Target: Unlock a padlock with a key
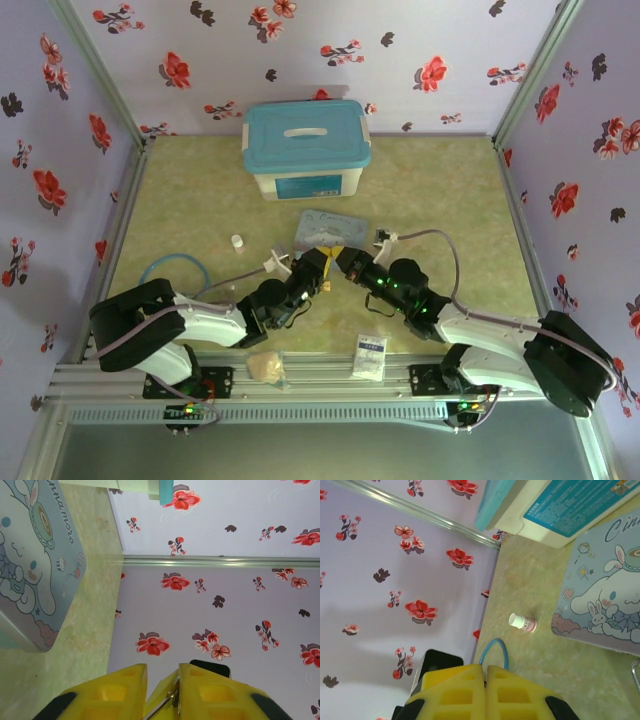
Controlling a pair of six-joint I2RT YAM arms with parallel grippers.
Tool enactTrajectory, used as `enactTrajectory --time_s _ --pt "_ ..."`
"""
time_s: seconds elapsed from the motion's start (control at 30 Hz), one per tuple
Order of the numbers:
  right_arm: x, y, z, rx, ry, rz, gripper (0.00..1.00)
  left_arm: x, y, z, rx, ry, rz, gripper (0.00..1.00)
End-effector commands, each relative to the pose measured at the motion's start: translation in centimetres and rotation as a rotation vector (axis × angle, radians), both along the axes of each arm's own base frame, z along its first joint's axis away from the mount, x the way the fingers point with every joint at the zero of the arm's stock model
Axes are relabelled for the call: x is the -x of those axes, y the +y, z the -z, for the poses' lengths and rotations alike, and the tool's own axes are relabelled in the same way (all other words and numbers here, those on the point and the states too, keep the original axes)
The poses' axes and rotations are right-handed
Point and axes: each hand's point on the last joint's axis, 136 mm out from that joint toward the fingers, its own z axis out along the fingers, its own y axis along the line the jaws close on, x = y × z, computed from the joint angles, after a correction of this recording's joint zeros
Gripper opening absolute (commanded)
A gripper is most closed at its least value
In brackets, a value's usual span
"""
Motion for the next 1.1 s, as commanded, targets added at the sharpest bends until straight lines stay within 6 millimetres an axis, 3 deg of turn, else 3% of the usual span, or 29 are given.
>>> enactTrajectory --time_s 0.0,0.27,0.37,0.4,0.47,0.6,0.8,0.97,1.07 --pt "-0.4 -1.2 4.6 0.100 0.194 0.098 0.00 0.0 0.3 -2.5 0.074 -0.055 -0.017 0.19" --pt "0.0 -1.9 5.1 0.130 0.253 0.143 0.00 0.0 0.8 -2.1 0.061 -0.055 -0.029 0.00" --pt "0.3 -1.6 4.8 0.135 0.241 0.116 0.00 0.0 0.8 -2.1 0.051 -0.062 -0.032 0.00" --pt "0.4 -1.4 4.5 0.135 0.225 0.097 0.10 0.0 0.9 -2.2 0.046 -0.066 -0.031 0.00" --pt "0.5 -1.7 4.0 0.155 0.192 0.066 0.46 0.2 1.0 -2.5 0.019 -0.097 -0.031 0.00" --pt "-0.1 -3.6 2.4 0.167 0.144 -0.060 0.72 0.0 0.9 -2.0 -0.133 -0.096 0.065 0.00" --pt "-0.5 -4.5 -1.0 0.063 0.043 -0.292 0.89 -0.3 0.1 -0.6 -0.360 -0.073 0.368 0.00" --pt "0.0 -3.0 -5.5 -0.100 -0.118 -0.397 0.90 1.5 -0.2 -0.9 -0.604 -0.117 0.585 0.00" --pt "0.2 -2.2 -6.2 -0.132 -0.174 -0.413 0.90 1.8 1.2 -1.9 -0.765 -0.150 0.592 0.00"
